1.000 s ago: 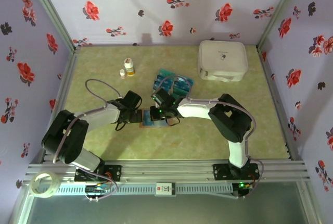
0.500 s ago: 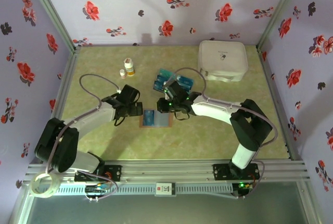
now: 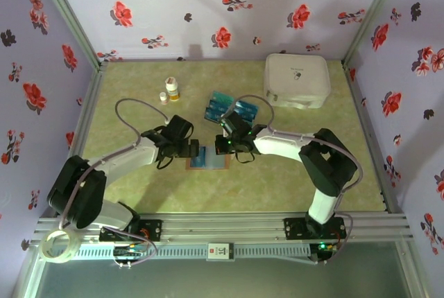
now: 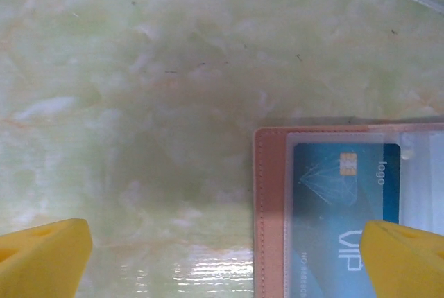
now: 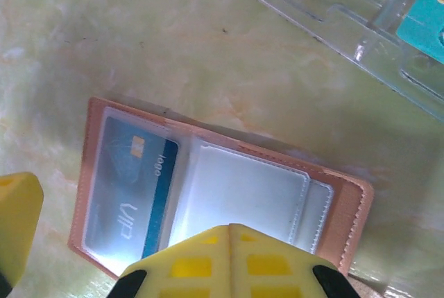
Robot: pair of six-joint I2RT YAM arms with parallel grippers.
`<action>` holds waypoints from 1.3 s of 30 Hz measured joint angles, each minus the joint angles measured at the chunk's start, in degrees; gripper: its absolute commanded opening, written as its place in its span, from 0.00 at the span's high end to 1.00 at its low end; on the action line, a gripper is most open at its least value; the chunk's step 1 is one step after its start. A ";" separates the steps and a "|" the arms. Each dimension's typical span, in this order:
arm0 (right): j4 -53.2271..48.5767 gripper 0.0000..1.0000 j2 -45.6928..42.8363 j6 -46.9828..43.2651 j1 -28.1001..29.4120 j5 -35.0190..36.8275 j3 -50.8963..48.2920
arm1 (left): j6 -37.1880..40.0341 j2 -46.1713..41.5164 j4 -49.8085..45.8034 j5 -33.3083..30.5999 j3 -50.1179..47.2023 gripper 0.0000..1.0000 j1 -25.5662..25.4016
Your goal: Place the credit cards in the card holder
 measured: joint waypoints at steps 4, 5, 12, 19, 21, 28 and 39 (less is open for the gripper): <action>0.07 0.98 0.37 -0.02 -0.26 -0.04 -0.37 | -0.09 1.14 0.74 0.09 0.00 0.00 -1.01; 0.22 0.98 0.44 -0.02 -0.39 -0.11 -0.39 | -0.22 1.38 0.98 0.09 0.00 0.00 -1.25; 1.31 0.98 1.55 -0.02 -0.44 -1.05 -0.42 | -0.61 3.06 2.21 0.46 -0.02 0.00 -2.54; 2.69 0.99 3.78 0.09 -0.44 -2.01 -0.48 | -0.72 3.43 3.28 0.48 -0.02 0.00 -3.13; 3.28 0.99 4.50 0.15 -0.42 -2.40 -0.50 | -0.72 3.43 3.34 0.46 -0.02 0.00 -3.23; 5.05 0.99 5.55 1.25 0.11 -3.26 -0.50 | -0.85 3.43 3.82 0.48 -0.09 0.00 -3.82; 6.80 0.99 6.10 1.62 0.96 -3.69 -0.50 | -0.94 3.43 6.10 0.50 -2.49 0.00 -5.57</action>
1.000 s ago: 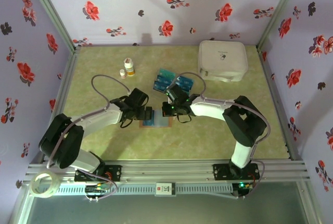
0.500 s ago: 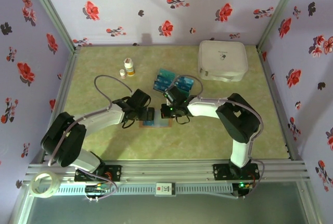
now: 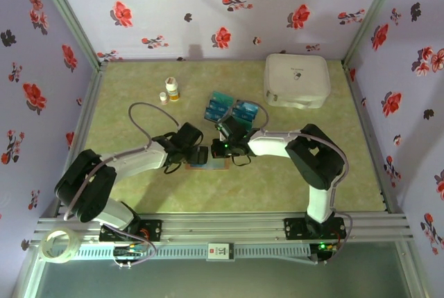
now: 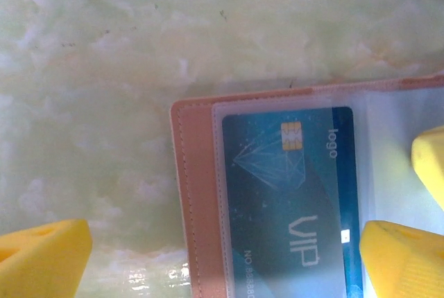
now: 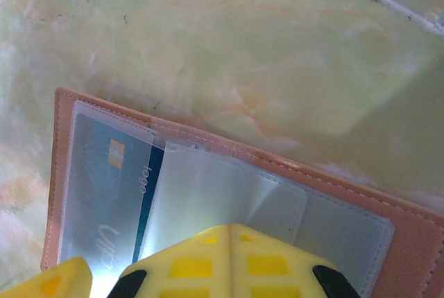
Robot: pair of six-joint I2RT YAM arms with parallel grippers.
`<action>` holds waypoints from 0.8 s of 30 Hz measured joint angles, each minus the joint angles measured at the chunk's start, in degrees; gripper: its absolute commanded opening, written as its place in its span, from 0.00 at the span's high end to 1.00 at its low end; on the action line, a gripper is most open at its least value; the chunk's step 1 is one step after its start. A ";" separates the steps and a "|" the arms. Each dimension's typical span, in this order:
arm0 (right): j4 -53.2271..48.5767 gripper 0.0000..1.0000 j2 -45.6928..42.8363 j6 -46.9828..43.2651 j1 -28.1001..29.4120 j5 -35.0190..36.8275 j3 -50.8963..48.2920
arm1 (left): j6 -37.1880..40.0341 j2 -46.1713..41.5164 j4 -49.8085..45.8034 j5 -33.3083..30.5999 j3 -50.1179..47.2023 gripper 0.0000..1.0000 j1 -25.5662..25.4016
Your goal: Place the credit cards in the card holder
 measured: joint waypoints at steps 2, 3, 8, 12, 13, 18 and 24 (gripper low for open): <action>0.24 0.99 0.11 0.04 0.07 -0.02 0.00 | -0.17 0.00 0.70 0.00 -0.87 0.00 -0.37; 0.37 0.99 0.17 0.22 0.09 -0.02 0.00 | -0.17 0.00 1.09 0.00 -1.29 0.00 -0.50; 0.61 0.99 0.26 0.85 0.13 -0.11 0.00 | -0.39 0.00 3.39 0.11 -3.32 0.00 -1.03; 0.79 0.99 0.31 0.92 0.15 -0.20 0.00 | -0.46 -0.02 5.38 0.13 -4.92 0.00 -1.38; 0.79 0.99 0.31 0.92 0.17 -0.20 0.00 | -0.57 -0.22 5.97 0.11 -5.44 0.00 -1.40; 0.79 0.99 0.33 1.07 0.17 -0.22 0.00 | -0.81 -3.17 7.80 0.13 -7.34 0.00 -1.66; 0.81 0.99 0.35 1.07 0.28 -0.22 0.00 | -0.85 -5.62 9.57 0.13 -7.93 0.00 -1.79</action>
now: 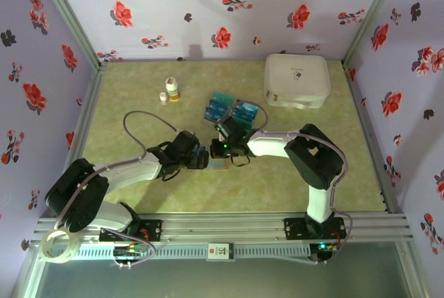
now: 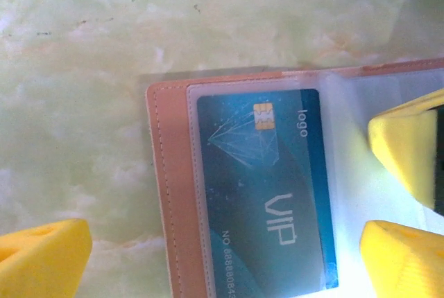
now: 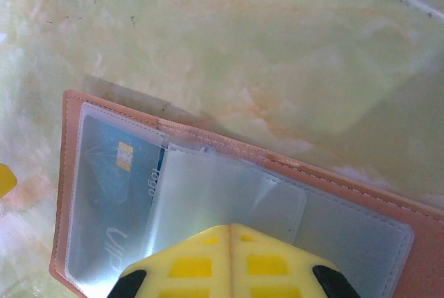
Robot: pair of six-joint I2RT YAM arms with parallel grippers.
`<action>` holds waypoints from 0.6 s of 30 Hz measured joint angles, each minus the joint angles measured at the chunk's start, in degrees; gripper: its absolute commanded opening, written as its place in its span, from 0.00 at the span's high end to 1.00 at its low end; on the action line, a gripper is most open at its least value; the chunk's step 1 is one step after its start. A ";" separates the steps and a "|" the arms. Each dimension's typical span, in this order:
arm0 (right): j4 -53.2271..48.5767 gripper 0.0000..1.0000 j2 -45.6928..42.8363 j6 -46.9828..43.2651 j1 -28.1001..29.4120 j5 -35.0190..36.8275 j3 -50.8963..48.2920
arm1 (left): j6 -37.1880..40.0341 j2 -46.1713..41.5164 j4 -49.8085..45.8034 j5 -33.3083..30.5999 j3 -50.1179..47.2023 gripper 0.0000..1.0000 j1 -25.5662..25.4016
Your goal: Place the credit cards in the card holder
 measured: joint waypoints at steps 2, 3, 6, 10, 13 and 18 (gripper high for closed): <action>0.02 0.99 0.02 0.00 0.07 0.00 0.00 | 0.00 0.02 0.46 0.00 0.00 0.00 -0.09; 0.02 0.99 0.02 0.00 0.11 0.00 0.00 | 0.00 0.02 0.57 0.00 0.00 0.00 -0.15; 0.02 0.99 0.04 0.02 0.22 0.00 0.00 | 0.00 0.33 1.05 -0.02 0.00 0.00 -0.44; 0.02 0.99 0.07 0.02 0.22 -0.02 0.00 | 0.00 1.84 1.77 -0.02 -0.11 0.00 -0.83; 0.02 0.99 0.07 0.02 0.22 -0.02 0.00 | 0.00 2.84 2.43 0.00 -0.87 0.00 -0.85; 0.00 0.88 0.07 0.00 0.22 0.00 0.00 | -0.02 3.48 3.48 -0.33 -1.70 0.00 -0.96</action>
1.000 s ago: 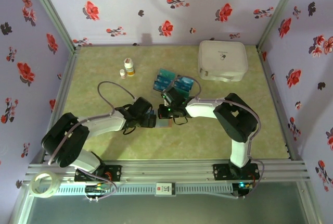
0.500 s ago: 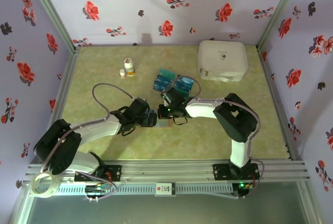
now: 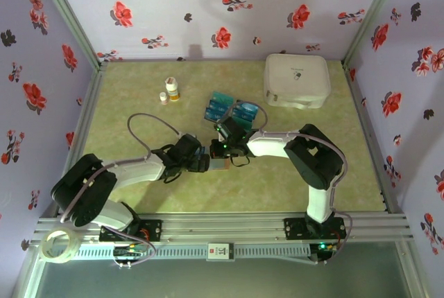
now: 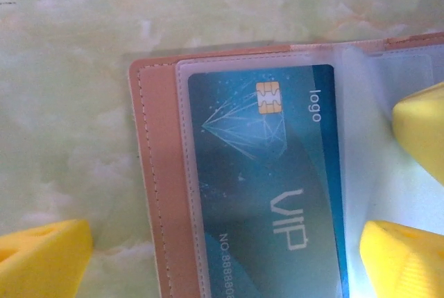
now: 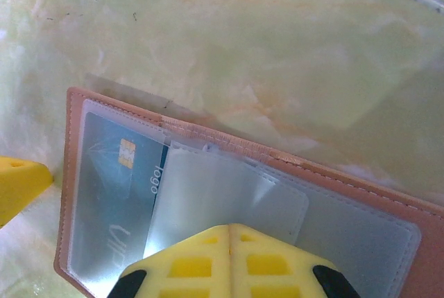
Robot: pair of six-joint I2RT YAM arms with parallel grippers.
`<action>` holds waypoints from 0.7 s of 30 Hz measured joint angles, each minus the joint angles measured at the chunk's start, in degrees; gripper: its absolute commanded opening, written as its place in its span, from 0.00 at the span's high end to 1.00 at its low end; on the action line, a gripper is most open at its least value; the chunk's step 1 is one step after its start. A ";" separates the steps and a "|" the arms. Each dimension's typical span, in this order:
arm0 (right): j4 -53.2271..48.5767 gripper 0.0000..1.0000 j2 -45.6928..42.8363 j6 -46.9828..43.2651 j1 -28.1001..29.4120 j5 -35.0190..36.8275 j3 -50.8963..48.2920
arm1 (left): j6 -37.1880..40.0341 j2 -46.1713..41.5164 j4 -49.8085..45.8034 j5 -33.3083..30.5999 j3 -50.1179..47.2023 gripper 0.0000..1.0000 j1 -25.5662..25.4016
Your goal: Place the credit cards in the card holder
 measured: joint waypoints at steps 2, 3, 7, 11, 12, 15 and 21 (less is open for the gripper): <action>-0.04 0.77 -0.11 0.13 0.00 0.00 0.00 | -0.11 0.00 0.09 -0.20 -0.07 0.00 0.00; -0.07 0.71 -0.37 -0.11 0.00 0.15 0.00 | -0.15 0.00 0.11 -0.31 -0.07 0.00 -0.04; -0.74 0.63 -2.73 0.42 -0.17 1.11 -0.31 | -0.22 0.00 0.46 -0.55 -0.24 0.00 -0.11; -0.66 0.60 -5.01 0.44 -0.17 1.40 -1.36 | -0.39 0.00 0.48 -0.57 -0.24 0.00 -0.11; -0.61 0.59 -5.07 0.46 -0.17 1.40 -1.55 | -0.39 0.00 0.48 -0.55 -0.24 0.00 -0.11; -0.57 0.58 -5.07 0.87 -0.20 1.57 -2.36 | -0.39 0.00 0.48 -0.57 -0.26 0.00 -0.11; -0.42 0.50 -5.07 1.73 -0.42 2.29 -3.63 | -0.39 0.00 0.61 -0.63 -0.33 0.00 -0.11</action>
